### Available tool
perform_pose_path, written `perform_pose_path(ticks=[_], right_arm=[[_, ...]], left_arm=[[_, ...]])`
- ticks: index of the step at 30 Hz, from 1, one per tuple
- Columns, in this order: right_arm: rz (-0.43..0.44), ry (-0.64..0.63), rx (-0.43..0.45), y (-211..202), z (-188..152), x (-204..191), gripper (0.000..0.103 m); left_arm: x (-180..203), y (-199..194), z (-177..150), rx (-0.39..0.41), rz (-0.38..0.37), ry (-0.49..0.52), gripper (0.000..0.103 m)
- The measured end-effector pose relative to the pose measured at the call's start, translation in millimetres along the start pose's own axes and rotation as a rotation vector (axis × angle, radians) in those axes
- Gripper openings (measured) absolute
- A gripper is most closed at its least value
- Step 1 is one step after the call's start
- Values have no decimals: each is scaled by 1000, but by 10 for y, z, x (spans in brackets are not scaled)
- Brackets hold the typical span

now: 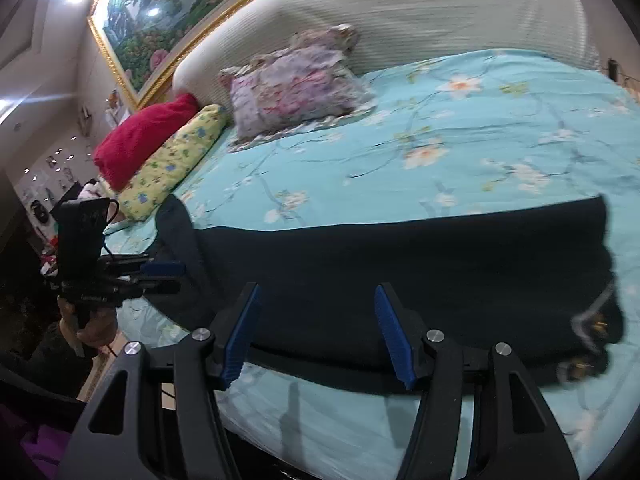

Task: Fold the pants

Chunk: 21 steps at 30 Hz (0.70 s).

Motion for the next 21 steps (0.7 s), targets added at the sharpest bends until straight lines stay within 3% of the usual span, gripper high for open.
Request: perform_pose_path(ticks=[12,21], right_arm=[[145,-64,-57,623,175,-678,60],[209,-118,-107,1007,268,-1068,60]], left_arm=[[-1119,-731,234,146,124,-182,53],[-1752,-966,311,175,199,-251,54]])
Point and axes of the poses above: each gripper's, at about its wrist camera, not at the fingertips, and y roughly the way its jaws point, x to its right, z to its top, the point moved 10 cm from there along y, roughly the way its jaws point, and after that the axes turned 9 degrees about -y, right-handed, at the moved point
